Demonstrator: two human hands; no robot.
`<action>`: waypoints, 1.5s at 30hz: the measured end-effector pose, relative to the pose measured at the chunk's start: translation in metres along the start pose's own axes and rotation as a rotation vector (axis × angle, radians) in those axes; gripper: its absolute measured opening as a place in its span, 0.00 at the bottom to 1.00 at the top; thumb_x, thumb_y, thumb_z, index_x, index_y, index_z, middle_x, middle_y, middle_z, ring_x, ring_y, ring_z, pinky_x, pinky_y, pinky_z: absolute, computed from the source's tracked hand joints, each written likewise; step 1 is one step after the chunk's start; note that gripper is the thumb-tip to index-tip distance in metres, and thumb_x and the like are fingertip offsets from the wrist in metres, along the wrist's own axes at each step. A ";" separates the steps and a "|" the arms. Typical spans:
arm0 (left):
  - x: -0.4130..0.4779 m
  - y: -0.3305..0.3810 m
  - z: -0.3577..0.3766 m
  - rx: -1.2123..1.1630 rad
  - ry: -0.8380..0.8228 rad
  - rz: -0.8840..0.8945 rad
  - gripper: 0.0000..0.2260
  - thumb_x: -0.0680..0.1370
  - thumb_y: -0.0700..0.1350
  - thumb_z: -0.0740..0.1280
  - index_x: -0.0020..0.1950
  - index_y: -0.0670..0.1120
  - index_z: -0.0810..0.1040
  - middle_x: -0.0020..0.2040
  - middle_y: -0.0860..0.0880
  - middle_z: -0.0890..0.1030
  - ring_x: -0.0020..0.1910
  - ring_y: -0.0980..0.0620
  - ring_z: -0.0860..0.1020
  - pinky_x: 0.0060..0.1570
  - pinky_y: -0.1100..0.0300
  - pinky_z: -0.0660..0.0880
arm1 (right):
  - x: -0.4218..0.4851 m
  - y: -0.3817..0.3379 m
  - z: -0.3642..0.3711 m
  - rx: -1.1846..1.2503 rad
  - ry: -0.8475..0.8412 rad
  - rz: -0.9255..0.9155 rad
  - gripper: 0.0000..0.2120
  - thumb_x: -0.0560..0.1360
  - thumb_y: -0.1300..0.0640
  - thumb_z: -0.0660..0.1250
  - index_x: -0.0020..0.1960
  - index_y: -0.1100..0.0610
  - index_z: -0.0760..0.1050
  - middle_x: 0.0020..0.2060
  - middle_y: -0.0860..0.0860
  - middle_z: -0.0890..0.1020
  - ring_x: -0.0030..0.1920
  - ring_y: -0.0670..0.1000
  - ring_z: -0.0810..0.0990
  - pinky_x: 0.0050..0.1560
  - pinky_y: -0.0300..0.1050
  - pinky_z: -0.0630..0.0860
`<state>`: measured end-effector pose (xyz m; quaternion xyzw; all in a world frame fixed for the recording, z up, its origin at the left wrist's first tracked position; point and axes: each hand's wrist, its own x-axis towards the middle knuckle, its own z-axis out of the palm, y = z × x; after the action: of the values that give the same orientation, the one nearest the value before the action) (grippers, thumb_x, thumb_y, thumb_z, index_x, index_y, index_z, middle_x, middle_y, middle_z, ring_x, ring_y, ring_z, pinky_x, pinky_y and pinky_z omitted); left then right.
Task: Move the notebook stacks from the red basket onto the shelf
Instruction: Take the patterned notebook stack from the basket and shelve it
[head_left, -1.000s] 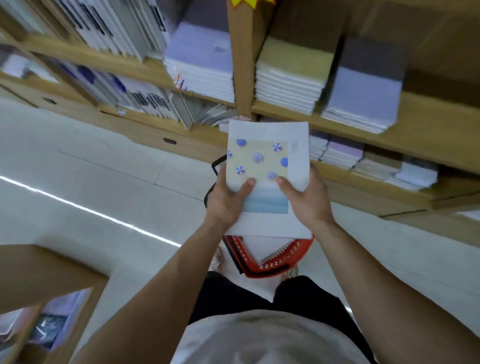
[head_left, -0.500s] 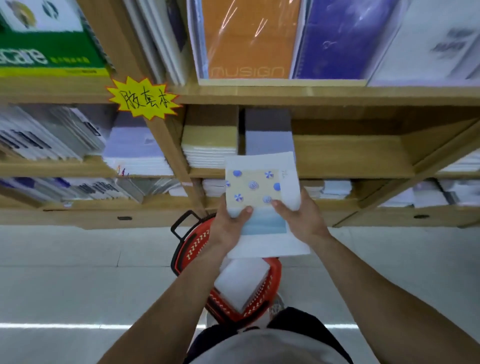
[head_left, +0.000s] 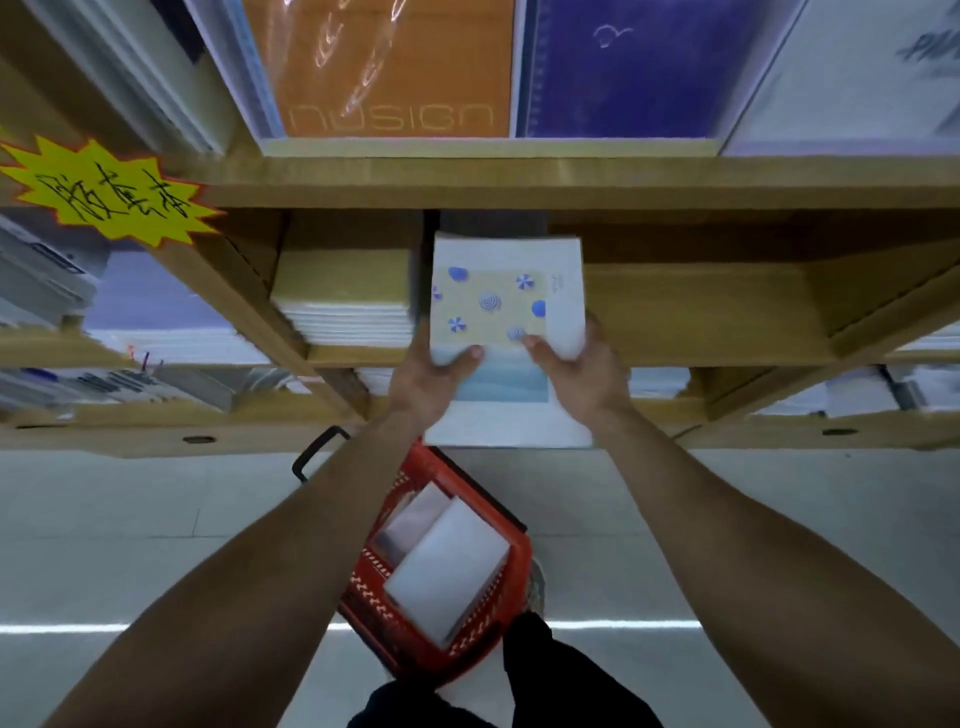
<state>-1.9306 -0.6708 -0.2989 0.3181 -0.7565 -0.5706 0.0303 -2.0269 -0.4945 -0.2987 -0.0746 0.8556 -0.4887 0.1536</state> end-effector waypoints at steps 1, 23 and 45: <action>0.011 0.003 0.003 -0.005 0.014 -0.006 0.25 0.77 0.53 0.73 0.72 0.51 0.71 0.56 0.55 0.81 0.54 0.55 0.80 0.51 0.65 0.75 | 0.014 -0.001 0.001 0.008 -0.004 -0.005 0.30 0.74 0.43 0.75 0.72 0.50 0.70 0.56 0.41 0.80 0.53 0.43 0.77 0.40 0.23 0.70; 0.075 -0.014 0.028 -0.104 0.096 -0.172 0.24 0.73 0.53 0.77 0.66 0.49 0.76 0.57 0.52 0.83 0.55 0.51 0.81 0.53 0.59 0.77 | 0.050 0.066 0.033 0.099 -0.053 0.226 0.26 0.77 0.39 0.67 0.71 0.49 0.70 0.61 0.52 0.78 0.56 0.54 0.79 0.51 0.46 0.74; 0.112 0.031 0.021 -0.051 0.277 -0.052 0.23 0.70 0.49 0.79 0.62 0.49 0.77 0.57 0.47 0.84 0.55 0.47 0.83 0.58 0.53 0.80 | 0.113 -0.001 0.030 0.082 0.118 -0.031 0.22 0.76 0.46 0.73 0.66 0.54 0.76 0.52 0.46 0.82 0.50 0.47 0.82 0.41 0.29 0.75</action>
<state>-2.0417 -0.7063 -0.3141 0.4126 -0.7219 -0.5407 0.1277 -2.1231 -0.5511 -0.3334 -0.0525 0.8412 -0.5290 0.0984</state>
